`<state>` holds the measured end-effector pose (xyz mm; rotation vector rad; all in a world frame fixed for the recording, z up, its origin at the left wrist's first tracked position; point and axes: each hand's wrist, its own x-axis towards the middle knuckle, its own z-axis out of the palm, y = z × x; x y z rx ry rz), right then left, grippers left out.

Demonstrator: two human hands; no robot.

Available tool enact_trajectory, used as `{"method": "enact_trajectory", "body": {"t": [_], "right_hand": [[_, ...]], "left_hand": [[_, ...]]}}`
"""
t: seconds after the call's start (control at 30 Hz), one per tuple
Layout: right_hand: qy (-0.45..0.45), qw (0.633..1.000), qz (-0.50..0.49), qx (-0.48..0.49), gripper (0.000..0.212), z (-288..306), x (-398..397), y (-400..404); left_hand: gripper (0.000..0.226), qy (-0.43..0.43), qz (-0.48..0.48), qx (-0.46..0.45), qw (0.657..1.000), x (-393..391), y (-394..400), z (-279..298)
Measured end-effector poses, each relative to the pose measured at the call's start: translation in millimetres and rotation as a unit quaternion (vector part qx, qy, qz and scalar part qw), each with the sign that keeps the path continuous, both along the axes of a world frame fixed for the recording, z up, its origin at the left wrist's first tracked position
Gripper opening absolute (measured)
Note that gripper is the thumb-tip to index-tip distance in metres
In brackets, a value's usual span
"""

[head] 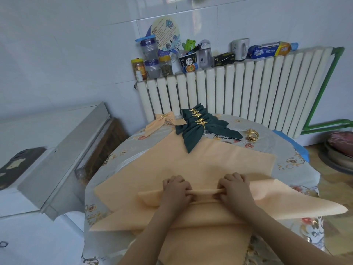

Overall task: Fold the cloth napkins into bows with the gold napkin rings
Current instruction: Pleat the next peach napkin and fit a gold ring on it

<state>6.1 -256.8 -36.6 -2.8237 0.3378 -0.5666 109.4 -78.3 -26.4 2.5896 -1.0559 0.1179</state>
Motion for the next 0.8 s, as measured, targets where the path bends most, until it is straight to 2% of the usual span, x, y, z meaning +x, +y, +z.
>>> {"method": "enact_trajectory", "body": {"t": [0.07, 0.13, 0.23, 0.37, 0.47, 0.57, 0.67, 0.8], "right_hand": [[-0.036, 0.999, 0.026, -0.006, 0.028, 2.6, -7.8, 1.3], [-0.053, 0.998, 0.044, 0.008, 0.023, 0.5, -15.6, -0.4], [0.033, 0.996, 0.07, 0.043, 0.019, 3.7, -28.8, -2.5], [0.104, 0.987, 0.11, 0.047, 0.033, 3.9, -41.2, -3.2], [0.101, 0.987, 0.106, 0.067, 0.029, 3.9, -44.1, -1.6], [0.107, 0.985, 0.113, 0.08, 0.023, 0.7, -43.1, 5.8], [0.094, 0.982, 0.13, 0.095, 0.026, -5.9, -45.8, 16.6], [-0.004, 0.989, 0.13, 0.078, 0.009, -10.6, -40.3, 28.5]], "left_hand": [[0.017, -0.041, -0.028, -0.049, 0.998, -4.5, 6.9, -2.2], [0.014, -0.052, -0.052, -0.053, 0.996, -10.1, 13.8, -1.5], [0.013, 0.008, -0.067, -0.001, 0.998, -24.0, 25.4, 1.8], [0.018, 0.037, -0.097, 0.042, 0.994, -30.2, 39.8, 2.9], [0.037, 0.045, -0.09, 0.056, 0.993, -33.3, 38.1, 6.3], [0.045, -0.03, -0.085, 0.067, 0.994, -37.6, 25.1, -2.1], [0.087, 0.032, -0.094, 0.104, 0.99, -48.7, 18.4, -12.3], [0.102, 0.045, -0.092, 0.167, 0.981, -54.9, 21.7, -21.9]]}}
